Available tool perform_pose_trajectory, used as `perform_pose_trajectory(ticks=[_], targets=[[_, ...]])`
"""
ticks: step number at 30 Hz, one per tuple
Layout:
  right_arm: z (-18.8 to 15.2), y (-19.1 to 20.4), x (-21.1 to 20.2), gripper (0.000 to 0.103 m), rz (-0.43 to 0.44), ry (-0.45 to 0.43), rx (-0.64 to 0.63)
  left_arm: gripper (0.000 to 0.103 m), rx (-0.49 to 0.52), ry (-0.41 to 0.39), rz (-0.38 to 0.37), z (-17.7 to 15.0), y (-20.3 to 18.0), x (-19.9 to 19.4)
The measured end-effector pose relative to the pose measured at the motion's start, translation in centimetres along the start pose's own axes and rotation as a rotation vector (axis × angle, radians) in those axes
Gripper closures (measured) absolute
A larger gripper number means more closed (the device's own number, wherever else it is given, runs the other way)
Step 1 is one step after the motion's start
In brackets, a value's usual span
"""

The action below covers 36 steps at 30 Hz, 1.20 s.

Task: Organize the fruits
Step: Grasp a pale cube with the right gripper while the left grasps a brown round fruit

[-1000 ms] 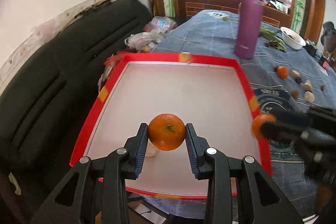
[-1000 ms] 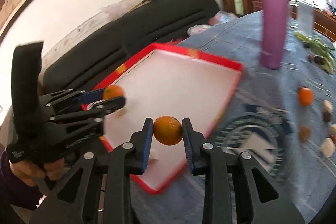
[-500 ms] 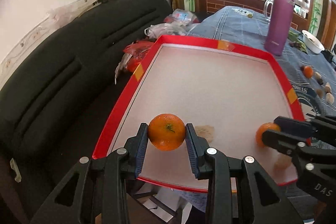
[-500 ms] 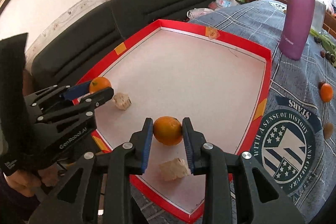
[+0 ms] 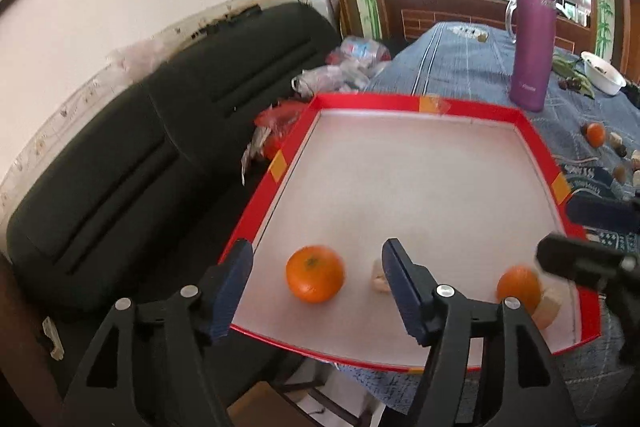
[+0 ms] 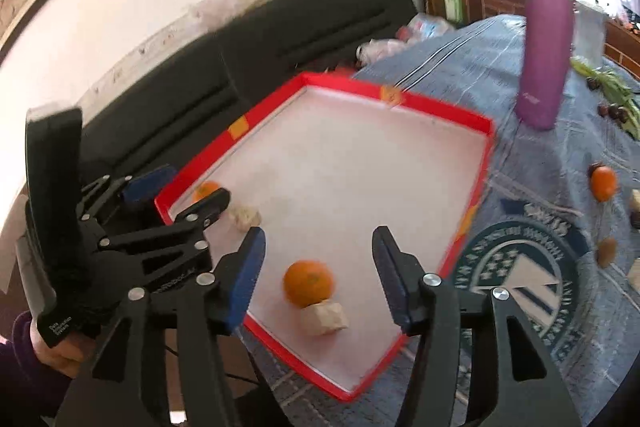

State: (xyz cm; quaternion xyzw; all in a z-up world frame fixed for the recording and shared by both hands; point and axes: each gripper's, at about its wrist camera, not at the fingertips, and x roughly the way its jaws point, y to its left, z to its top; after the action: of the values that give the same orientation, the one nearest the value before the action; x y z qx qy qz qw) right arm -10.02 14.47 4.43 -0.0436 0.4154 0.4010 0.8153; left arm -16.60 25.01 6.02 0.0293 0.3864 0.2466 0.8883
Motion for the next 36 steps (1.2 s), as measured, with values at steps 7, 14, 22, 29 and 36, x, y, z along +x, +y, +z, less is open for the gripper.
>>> perform_pose_trajectory(ticks=[7,14,22,29,36], targets=[[-0.5,-4.9,-3.1,0.045,-0.043,-0.050,0.104,0.027,0.037,-0.031,-0.012,0.2,-1.2,-1.3],[-3.0,-11.5,-8.0,0.045,-0.144,-0.092,0.224,0.025,0.073,-0.037,-0.044,0.5,-3.0,-2.4],[-8.1,-18.6,-14.5,0.045,-0.331,-0.091,0.342,0.025,0.168,-0.049,-0.177,0.7,-7.7,-4.2],[-8.1,-20.7,-14.7,0.045,-0.338,-0.054,0.388,0.025,0.259,-0.054,-0.285,0.9,-12.6,-5.8],[-4.6,-21.3,-9.8,0.045,-0.424,0.036,0.428,0.025,0.267,-0.052,-0.290,1.0,-13.4,-6.7]])
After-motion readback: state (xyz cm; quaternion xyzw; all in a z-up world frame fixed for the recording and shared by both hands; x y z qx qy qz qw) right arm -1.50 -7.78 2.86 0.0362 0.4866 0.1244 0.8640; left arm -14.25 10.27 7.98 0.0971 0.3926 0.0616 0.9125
